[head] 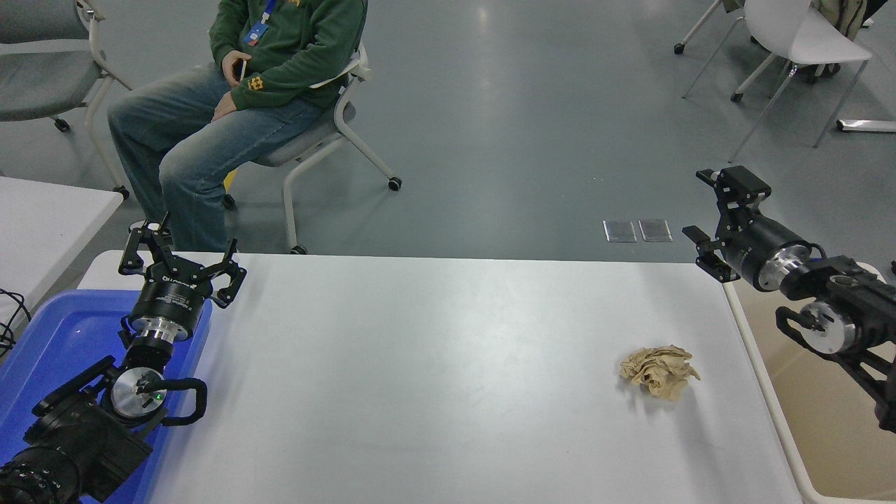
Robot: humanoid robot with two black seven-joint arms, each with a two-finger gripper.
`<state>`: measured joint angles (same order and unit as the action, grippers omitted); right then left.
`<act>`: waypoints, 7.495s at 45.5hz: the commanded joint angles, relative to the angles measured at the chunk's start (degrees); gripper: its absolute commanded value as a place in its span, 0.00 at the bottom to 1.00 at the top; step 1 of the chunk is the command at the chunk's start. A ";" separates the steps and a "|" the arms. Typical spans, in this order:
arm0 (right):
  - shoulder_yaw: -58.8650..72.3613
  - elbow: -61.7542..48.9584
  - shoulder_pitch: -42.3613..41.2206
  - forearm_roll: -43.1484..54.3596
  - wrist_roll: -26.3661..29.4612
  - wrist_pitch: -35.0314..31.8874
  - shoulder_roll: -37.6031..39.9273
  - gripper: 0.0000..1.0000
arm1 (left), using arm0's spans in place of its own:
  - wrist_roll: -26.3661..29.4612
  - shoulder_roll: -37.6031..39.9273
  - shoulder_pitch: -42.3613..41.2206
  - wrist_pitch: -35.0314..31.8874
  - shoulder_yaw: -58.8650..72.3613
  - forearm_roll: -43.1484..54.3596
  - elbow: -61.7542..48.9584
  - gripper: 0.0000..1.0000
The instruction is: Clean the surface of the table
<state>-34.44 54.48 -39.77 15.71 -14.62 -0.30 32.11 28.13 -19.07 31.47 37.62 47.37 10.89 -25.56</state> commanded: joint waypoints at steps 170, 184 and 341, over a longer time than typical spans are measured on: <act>58.96 16.53 -30.19 1.26 25.16 -7.09 8.58 0.98 | 0.00 0.00 0.00 0.09 0.00 -0.08 -0.02 1.00; 59.23 12.76 -28.61 1.52 27.80 -6.38 5.59 0.98 | 0.00 0.00 0.00 0.00 0.00 -0.08 -0.02 1.00; 52.99 22.42 -50.67 6.35 27.71 -20.97 26.60 0.00 | 0.00 0.00 0.00 0.09 0.00 -0.08 -0.02 1.00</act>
<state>18.60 74.87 -87.54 22.07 13.06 -19.83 56.10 28.13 -19.07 31.46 37.71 47.37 10.81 -25.58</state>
